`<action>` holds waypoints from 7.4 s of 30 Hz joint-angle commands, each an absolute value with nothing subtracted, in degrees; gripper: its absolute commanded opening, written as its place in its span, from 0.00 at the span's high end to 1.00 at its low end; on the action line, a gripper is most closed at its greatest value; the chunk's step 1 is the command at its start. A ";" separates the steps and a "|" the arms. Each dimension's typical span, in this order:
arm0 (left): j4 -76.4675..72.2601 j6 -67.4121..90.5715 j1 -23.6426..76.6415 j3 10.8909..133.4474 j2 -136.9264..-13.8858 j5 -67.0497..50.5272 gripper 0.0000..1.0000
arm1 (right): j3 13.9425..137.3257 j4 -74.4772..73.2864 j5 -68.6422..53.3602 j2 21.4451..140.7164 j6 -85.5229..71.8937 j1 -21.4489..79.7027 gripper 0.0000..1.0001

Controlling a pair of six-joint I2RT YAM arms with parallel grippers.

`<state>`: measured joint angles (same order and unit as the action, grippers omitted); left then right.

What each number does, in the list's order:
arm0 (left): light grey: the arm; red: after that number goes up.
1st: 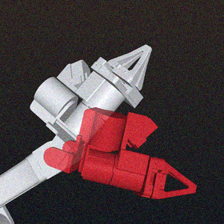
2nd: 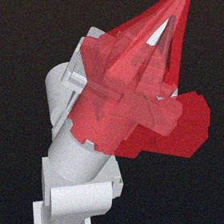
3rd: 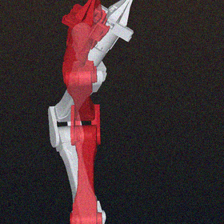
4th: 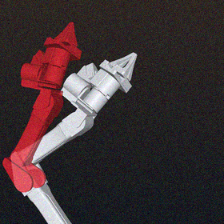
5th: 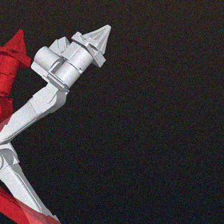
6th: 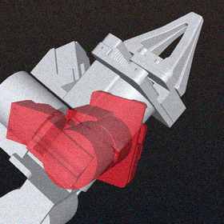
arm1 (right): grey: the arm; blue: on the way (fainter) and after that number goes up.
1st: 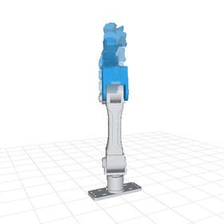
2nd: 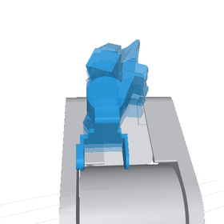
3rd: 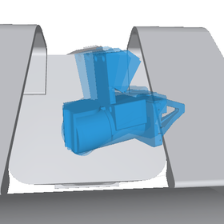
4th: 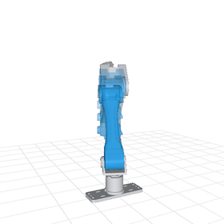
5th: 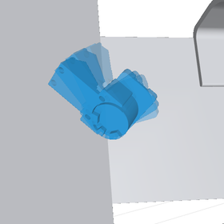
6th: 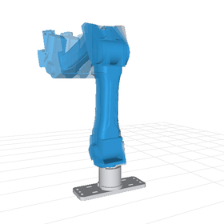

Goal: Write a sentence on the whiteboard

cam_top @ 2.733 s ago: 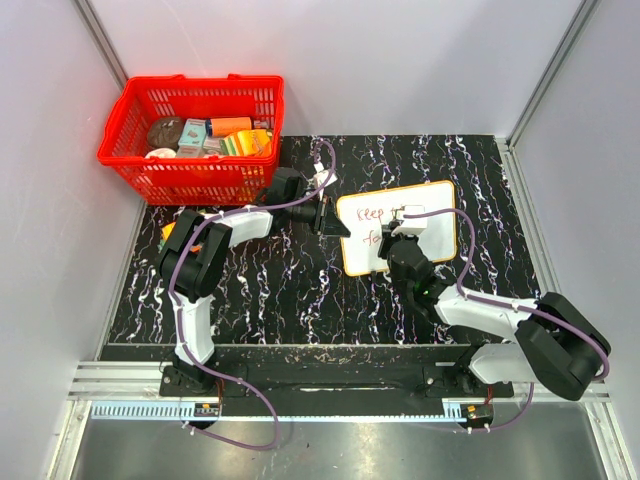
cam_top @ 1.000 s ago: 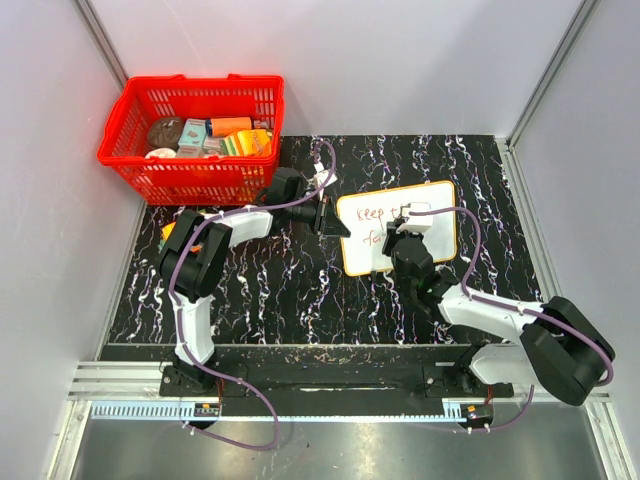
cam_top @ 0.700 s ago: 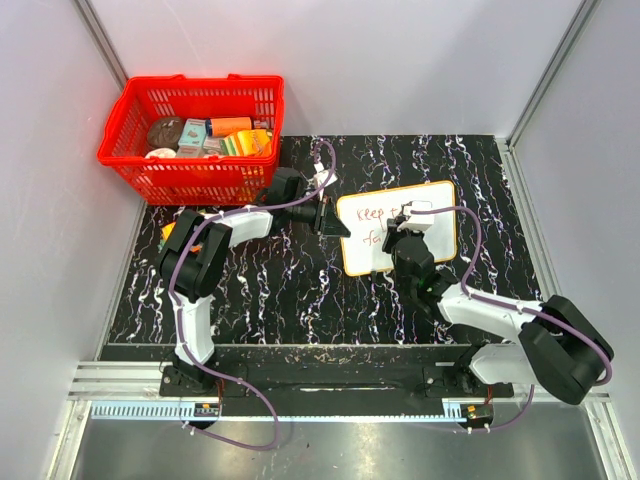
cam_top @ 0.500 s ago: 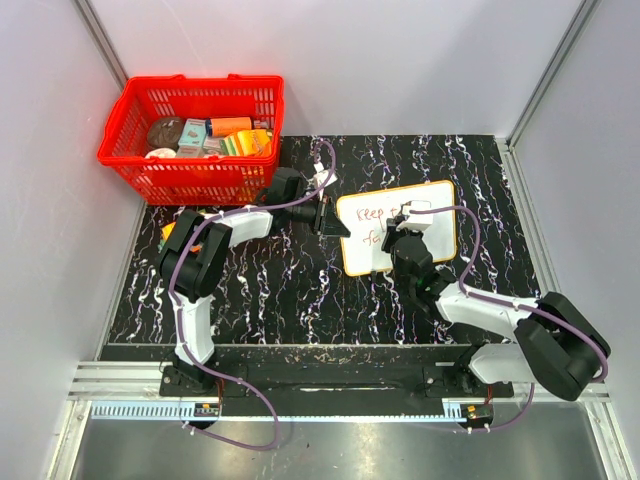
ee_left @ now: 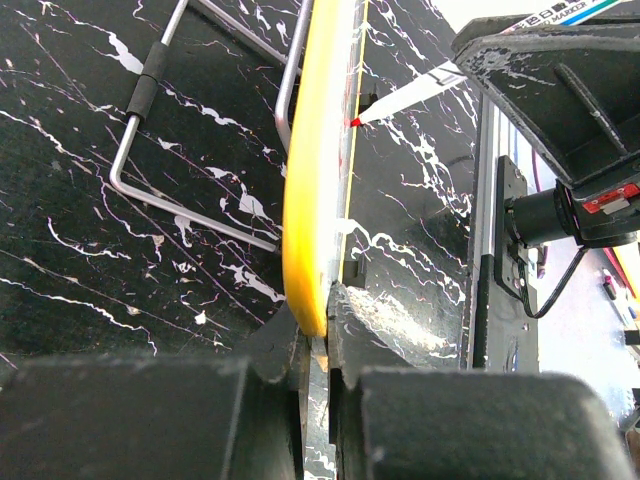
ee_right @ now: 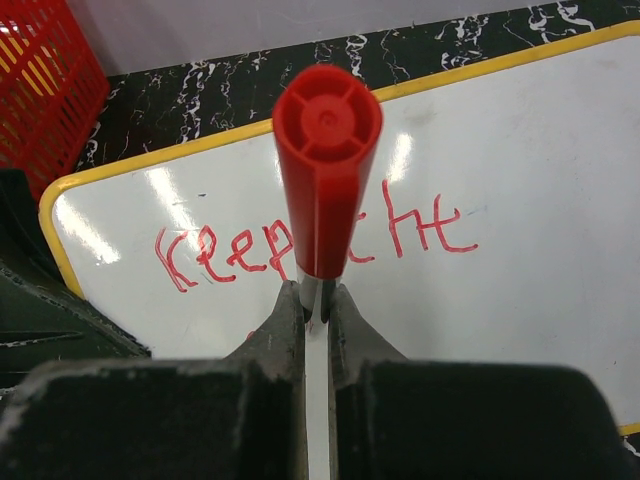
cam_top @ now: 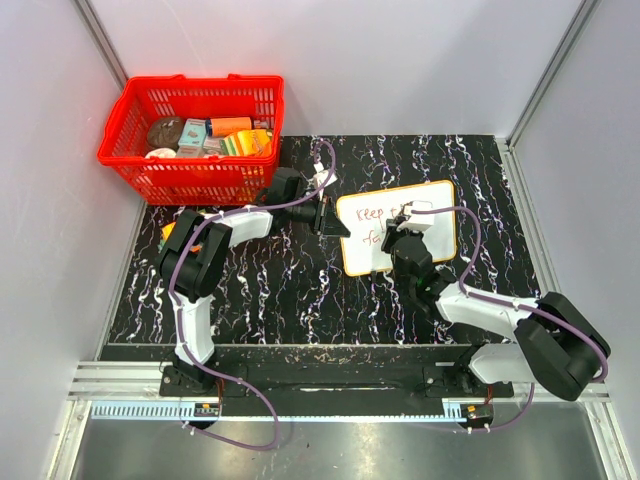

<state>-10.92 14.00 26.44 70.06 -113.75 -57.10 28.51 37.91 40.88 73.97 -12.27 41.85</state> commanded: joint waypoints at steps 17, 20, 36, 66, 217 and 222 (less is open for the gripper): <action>-4.92 5.36 28.04 68.20 -117.16 -51.42 1.00 | 24.61 34.01 39.03 69.71 -18.19 41.31 1.00; -4.83 5.36 28.12 68.20 -117.16 -51.42 1.00 | 25.05 34.45 39.29 67.16 -17.32 41.31 1.00; -4.83 5.36 28.12 68.20 -117.25 -51.59 1.00 | 31.20 37.79 39.73 70.49 -11.87 39.38 1.00; -4.83 5.36 28.12 68.20 -117.25 -51.33 1.00 | 27.34 32.61 37.35 63.90 -14.15 38.14 1.00; -4.92 5.10 28.04 68.12 -117.16 -51.68 1.00 | 25.93 39.46 37.27 64.95 -11.34 38.23 1.00; -4.83 5.18 28.12 68.11 -117.07 -51.68 1.00 | 27.15 39.64 37.00 66.79 -11.07 38.23 1.00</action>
